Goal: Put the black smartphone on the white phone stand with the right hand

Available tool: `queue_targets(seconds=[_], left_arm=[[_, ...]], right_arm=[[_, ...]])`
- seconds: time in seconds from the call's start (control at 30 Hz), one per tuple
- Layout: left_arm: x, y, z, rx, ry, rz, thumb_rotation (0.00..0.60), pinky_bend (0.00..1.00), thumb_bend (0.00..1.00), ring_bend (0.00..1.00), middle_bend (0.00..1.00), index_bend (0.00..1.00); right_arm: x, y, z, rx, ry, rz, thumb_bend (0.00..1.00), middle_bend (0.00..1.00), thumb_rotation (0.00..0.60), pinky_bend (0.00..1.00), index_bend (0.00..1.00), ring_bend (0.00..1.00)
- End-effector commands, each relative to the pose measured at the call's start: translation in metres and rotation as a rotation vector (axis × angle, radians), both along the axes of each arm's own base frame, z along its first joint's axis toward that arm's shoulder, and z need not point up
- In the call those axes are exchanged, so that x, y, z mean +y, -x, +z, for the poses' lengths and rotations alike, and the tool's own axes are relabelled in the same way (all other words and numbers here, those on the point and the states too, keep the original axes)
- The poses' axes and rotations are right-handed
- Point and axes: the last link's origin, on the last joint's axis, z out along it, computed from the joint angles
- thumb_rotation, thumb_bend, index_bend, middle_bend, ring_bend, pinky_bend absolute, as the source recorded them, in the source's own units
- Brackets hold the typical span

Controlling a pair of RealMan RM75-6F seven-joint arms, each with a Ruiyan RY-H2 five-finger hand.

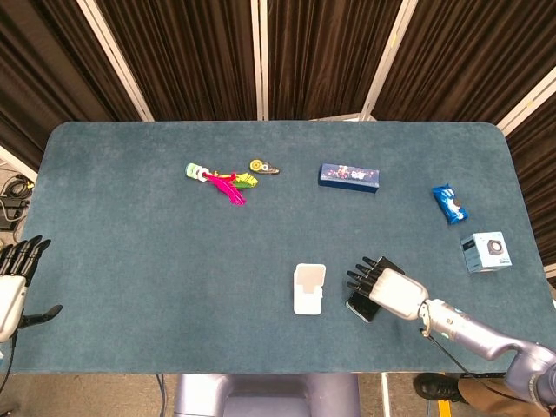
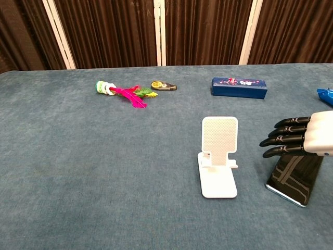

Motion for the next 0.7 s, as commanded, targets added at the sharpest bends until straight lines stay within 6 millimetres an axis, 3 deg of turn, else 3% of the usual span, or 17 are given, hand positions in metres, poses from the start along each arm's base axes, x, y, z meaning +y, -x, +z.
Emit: queue_targets(seconds=[0.03, 0.43, 0.7], left_arm=[[0.001, 0.001, -0.001, 0.004, 0.002, 0.005, 0.6, 0.0, 0.0, 0.0, 0.0, 0.0], [0.005, 0.002, -0.006, 0.018, 0.009, 0.02, 0.6, 0.0, 0.0, 0.0, 0.0, 0.0], [0.005, 0.002, -0.006, 0.02, 0.009, 0.02, 0.6, 0.0, 0.0, 0.0, 0.0, 0.0]], right_arm=[[-0.005, 0.004, -0.007, -0.009, -0.033, 0.03, 0.0, 0.01, 0.6, 0.0, 0.0, 0.0], [-0.016, 0.026, -0.018, 0.016, -0.078, 0.094, 0.0, 0.04, 0.6, 0.0, 0.0, 0.0], [-0.016, 0.037, -0.024, 0.026, -0.095, 0.107, 0.0, 0.1, 0.6, 0.03, 0.06, 0.02]])
